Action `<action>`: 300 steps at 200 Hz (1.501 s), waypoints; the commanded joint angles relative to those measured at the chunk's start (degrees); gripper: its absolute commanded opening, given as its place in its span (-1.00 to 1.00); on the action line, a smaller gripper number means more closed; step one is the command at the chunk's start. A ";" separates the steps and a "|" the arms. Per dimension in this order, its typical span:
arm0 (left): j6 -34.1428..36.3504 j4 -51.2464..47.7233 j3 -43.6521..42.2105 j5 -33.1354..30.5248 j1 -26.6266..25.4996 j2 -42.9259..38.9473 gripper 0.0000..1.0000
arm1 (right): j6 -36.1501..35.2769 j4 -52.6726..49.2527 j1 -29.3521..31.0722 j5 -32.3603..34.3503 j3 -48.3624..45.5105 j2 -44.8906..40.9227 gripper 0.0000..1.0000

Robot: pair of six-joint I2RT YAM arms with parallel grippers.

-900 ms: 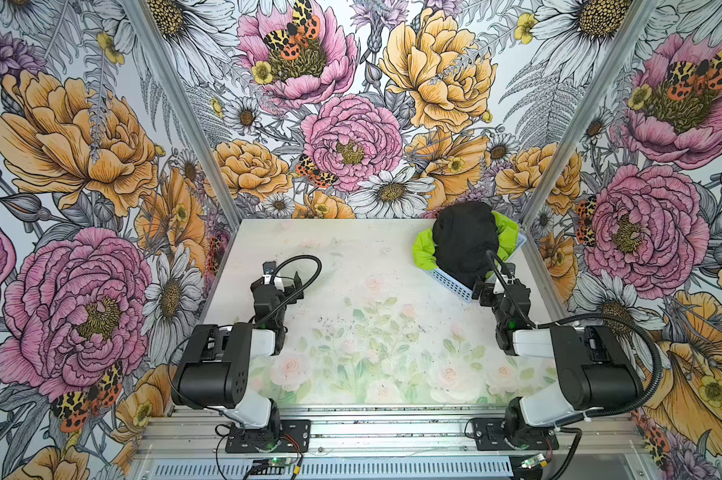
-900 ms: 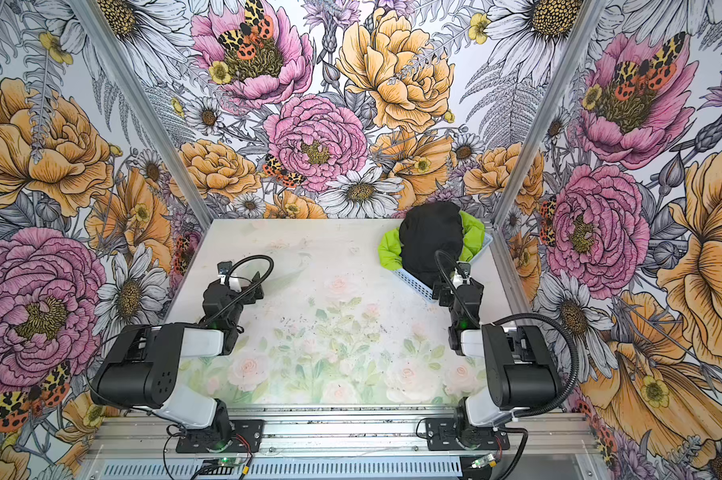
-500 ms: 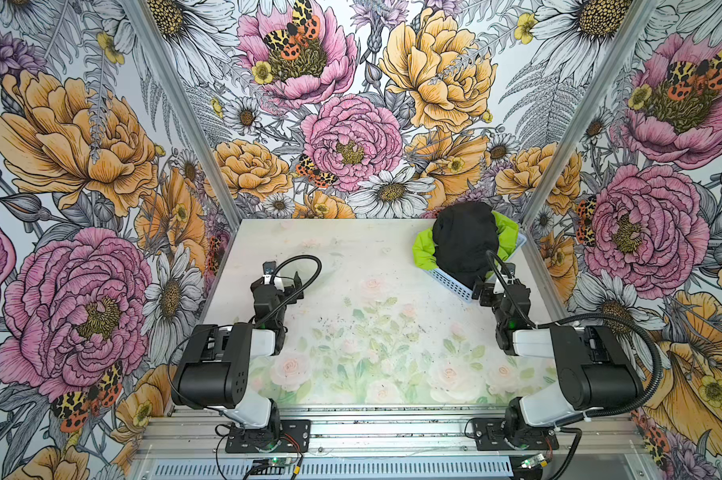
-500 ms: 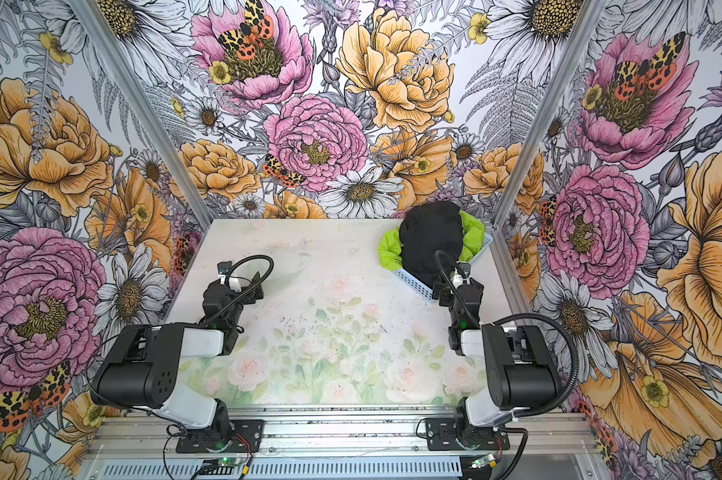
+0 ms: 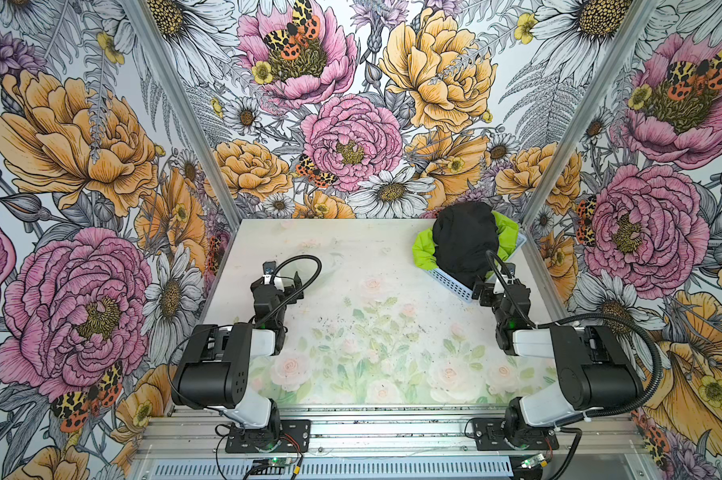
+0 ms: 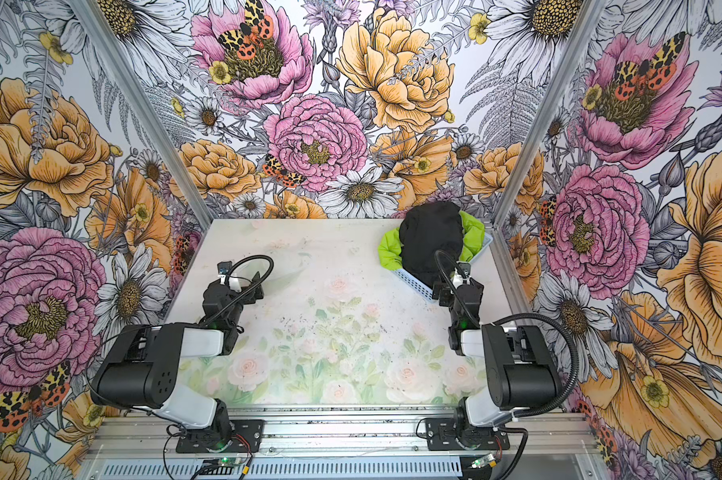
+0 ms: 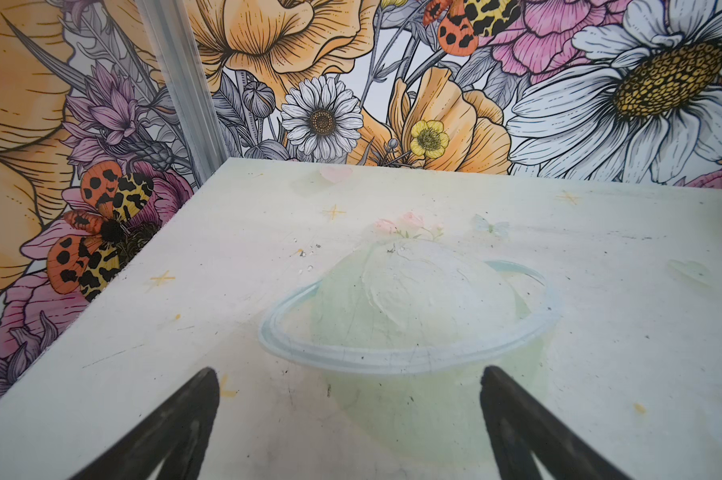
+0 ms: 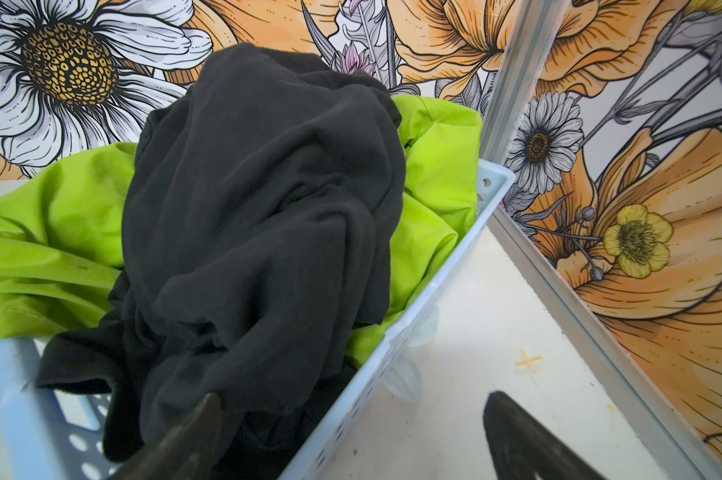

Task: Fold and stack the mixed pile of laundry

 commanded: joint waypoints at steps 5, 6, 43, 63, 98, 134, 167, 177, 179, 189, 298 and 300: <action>-0.75 2.40 -0.77 -0.96 -0.19 0.02 0.98 | -0.43 0.57 -0.11 -0.74 1.01 0.97 0.99; -0.75 2.36 -0.73 -0.99 -0.19 0.02 0.98 | -0.44 0.54 -0.15 -0.74 1.05 0.99 0.99; -0.75 2.43 -0.81 -0.88 -0.10 -0.07 0.97 | -0.37 0.75 -0.13 -0.80 0.83 0.82 0.99; -0.57 -3.13 0.96 0.35 0.16 -3.54 0.98 | 0.11 -5.85 0.52 2.64 2.39 -4.23 0.99; -2.17 -24.69 8.55 1.42 -0.28 -12.44 0.98 | 7.93 -40.87 1.32 9.84 14.13 -17.03 0.98; -8.77 -35.40 12.19 4.69 -2.61 -14.94 0.97 | 17.19 -62.69 4.56 7.56 24.01 -15.65 0.90; -13.21 -41.09 15.29 7.79 -4.06 -14.40 0.98 | 23.92 -71.54 5.16 1.03 30.34 -9.38 0.65; -13.32 -42.45 16.26 8.57 -4.42 -13.93 0.97 | 24.31 -74.12 5.24 0.24 32.61 -6.72 0.59; -13.39 -42.67 16.45 8.72 -4.48 -13.82 0.98 | 24.40 -74.93 5.27 0.17 33.23 -6.03 0.58; -13.52 -43.62 17.40 9.94 -4.64 -13.37 0.97 | 24.68 -77.94 5.34 0.32 35.57 -3.43 0.56; -15.07 -46.41 17.62 12.68 -5.19 -12.20 0.98 | 21.50 -86.45 -2.53 6.64 39.33 7.42 0.53; -15.05 -46.38 17.56 12.69 -5.15 -12.26 0.98 | 21.28 -86.75 -3.00 6.74 39.33 7.35 0.53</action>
